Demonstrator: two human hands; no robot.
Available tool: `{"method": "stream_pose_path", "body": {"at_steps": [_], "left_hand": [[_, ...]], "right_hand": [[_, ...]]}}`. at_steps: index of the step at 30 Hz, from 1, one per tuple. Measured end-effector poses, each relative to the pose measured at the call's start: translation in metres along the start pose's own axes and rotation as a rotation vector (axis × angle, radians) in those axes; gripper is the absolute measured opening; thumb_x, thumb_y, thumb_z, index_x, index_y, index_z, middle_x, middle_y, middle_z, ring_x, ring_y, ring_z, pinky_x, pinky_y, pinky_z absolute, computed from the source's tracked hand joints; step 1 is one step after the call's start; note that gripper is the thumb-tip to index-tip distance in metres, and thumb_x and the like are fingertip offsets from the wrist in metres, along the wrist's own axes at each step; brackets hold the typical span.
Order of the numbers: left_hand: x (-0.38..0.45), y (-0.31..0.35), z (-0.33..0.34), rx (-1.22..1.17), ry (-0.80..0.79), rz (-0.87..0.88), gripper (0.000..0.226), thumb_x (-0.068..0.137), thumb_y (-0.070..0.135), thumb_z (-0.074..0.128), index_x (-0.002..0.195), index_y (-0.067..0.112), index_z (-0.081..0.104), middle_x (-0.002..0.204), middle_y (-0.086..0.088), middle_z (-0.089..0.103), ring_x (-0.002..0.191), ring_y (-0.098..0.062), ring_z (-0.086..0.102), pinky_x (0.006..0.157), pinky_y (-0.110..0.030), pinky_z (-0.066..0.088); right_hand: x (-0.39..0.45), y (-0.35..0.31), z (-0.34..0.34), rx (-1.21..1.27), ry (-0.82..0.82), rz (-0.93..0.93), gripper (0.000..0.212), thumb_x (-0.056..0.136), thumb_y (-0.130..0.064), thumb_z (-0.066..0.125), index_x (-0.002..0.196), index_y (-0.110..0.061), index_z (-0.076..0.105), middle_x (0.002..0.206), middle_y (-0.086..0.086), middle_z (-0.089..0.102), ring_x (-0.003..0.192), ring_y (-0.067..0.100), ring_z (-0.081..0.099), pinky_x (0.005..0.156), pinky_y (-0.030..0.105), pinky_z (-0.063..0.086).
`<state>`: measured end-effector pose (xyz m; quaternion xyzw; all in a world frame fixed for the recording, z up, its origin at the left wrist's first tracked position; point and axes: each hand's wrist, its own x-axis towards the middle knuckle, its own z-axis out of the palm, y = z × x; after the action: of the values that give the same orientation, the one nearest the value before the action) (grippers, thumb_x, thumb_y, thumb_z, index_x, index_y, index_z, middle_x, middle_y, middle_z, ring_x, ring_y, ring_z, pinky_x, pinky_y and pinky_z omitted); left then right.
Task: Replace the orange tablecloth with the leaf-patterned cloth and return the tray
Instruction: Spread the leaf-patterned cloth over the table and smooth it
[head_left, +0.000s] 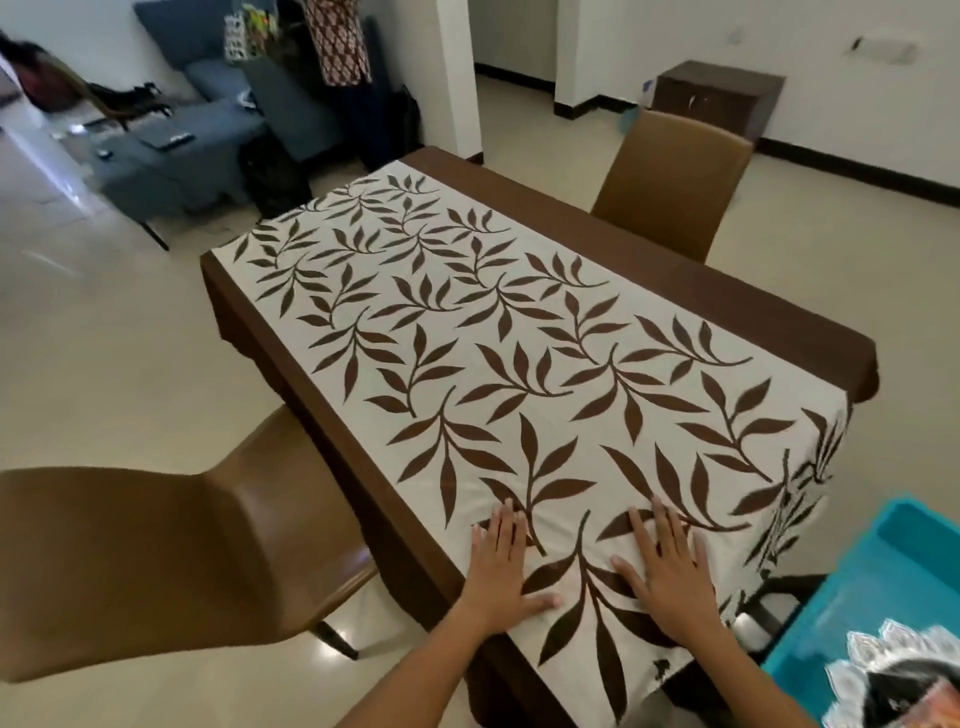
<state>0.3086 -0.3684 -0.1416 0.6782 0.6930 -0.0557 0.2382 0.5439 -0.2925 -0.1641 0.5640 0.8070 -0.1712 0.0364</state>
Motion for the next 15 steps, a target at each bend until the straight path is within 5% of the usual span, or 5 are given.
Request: {"method": "stream_pose_path", "body": {"at_steps": [4,8,11,13,15], "left_hand": [[-0.009,0.013,0.005,0.001,-0.067,0.025,0.117,0.072,0.088,0.023,0.144,0.009,-0.026,0.141,-0.004,-0.048,0.132,-0.023,-0.04,0.11,-0.049,-0.021],[-0.022,0.03,0.03,-0.01,-0.125,-0.054,0.116,0.072,0.09,0.016,0.144,-0.001,0.03,0.151,-0.024,0.023,0.137,-0.039,0.021,0.105,-0.051,0.008],[-0.032,0.04,0.055,-0.055,-0.135,-0.058,0.117,0.07,0.091,0.018,0.145,0.001,0.027,0.154,-0.024,0.011,0.139,-0.038,0.016,0.108,-0.051,0.005],[-0.039,0.044,0.058,-0.054,-0.106,-0.054,0.111,0.072,0.088,0.019,0.143,0.004,0.031,0.156,-0.021,0.006,0.14,-0.035,0.012,0.11,-0.05,0.004],[-0.045,0.043,0.051,-0.063,-0.081,-0.057,0.101,0.078,0.083,0.02,0.142,0.006,0.037,0.156,-0.018,0.011,0.141,-0.033,0.015,0.11,-0.048,0.004]], "right_hand": [[-0.019,0.011,0.004,-0.003,-0.051,0.026,0.072,0.076,-0.077,-0.01,0.134,-0.044,-0.036,0.152,-0.004,-0.029,0.141,0.015,-0.024,0.116,0.05,-0.003],[-0.039,0.021,0.007,-0.026,-0.089,0.08,0.084,0.067,-0.081,-0.02,0.141,-0.04,-0.025,0.151,-0.008,-0.031,0.142,0.015,-0.018,0.115,0.051,0.003],[-0.05,0.019,-0.003,-0.144,-0.165,0.138,0.082,0.07,-0.081,-0.012,0.14,-0.038,-0.022,0.149,-0.008,-0.028,0.144,0.016,-0.011,0.114,0.049,0.0],[-0.055,0.012,-0.016,-0.17,-0.133,0.195,0.077,0.083,-0.074,0.008,0.148,-0.033,0.005,0.158,-0.004,-0.001,0.145,0.016,0.008,0.115,0.049,0.006],[-0.056,0.006,-0.028,-0.039,0.096,0.213,0.073,0.087,-0.067,0.009,0.13,-0.025,0.05,0.14,0.003,0.046,0.129,0.02,0.042,0.112,0.05,0.025]]}}
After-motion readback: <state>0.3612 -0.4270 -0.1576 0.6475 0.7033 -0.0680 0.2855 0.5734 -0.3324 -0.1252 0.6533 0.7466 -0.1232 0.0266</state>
